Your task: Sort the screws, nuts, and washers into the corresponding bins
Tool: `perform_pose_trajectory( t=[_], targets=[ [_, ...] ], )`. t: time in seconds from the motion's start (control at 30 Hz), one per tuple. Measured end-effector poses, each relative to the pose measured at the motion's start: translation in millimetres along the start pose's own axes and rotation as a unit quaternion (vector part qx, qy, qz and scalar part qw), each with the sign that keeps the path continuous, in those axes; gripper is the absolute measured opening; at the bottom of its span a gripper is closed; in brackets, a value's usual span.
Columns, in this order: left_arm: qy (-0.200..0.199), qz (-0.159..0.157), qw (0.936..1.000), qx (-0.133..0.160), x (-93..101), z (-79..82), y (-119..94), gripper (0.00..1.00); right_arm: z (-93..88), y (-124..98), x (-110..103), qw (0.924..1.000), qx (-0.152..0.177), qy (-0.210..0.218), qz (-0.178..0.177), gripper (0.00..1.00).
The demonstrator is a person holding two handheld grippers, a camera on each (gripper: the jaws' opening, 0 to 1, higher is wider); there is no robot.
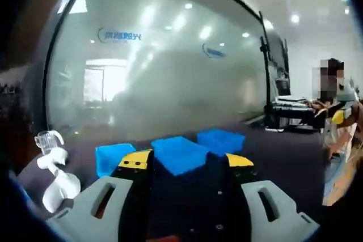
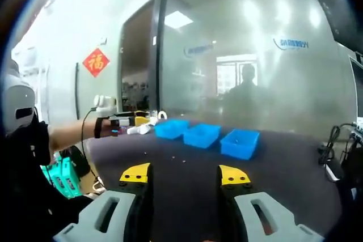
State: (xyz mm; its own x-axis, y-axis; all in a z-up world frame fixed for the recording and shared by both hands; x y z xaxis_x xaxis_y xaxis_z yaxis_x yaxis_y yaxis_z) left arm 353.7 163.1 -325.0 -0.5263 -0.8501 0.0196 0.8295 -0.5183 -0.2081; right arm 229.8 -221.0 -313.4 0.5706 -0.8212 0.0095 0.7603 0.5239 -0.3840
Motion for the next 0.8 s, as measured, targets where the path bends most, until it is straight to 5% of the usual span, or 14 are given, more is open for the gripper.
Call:
perform_pose_trajectory(
  t=[0.17,0.43,0.8],
  targets=[
    [0.016,-0.015,0.9997,-0.006,14.4,-11.7,-26,0.42,1.0,-2,4,1.0,0.006,0.003,-0.002,0.41],
    [0.02,-0.048,0.9986,-0.006,23.3,-8.7,-61,0.42,-0.4,1,6,1.0,0.008,0.002,-0.004,0.41],
    [0.038,-0.072,0.9965,-0.022,25.4,-9.8,-79,0.42,-2.9,0,5,1.0,0.008,0.0,-0.005,0.41]
  ],
)
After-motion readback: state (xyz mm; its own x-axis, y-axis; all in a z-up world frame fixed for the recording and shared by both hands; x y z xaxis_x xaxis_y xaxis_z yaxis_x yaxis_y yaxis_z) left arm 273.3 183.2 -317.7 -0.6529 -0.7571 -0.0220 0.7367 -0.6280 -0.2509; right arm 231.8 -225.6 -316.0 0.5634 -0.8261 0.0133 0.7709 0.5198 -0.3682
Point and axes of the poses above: the point that each gripper's makers call its tool centre point, and the gripper's own axes: y roughly forward along the fingers, x roughly to its right, z roughly out of its top, the point moved 8 cm from there along -y, roughly backward along the fingers, and after that the axes turned 14 degrees about -x, right-handed, at the moved point
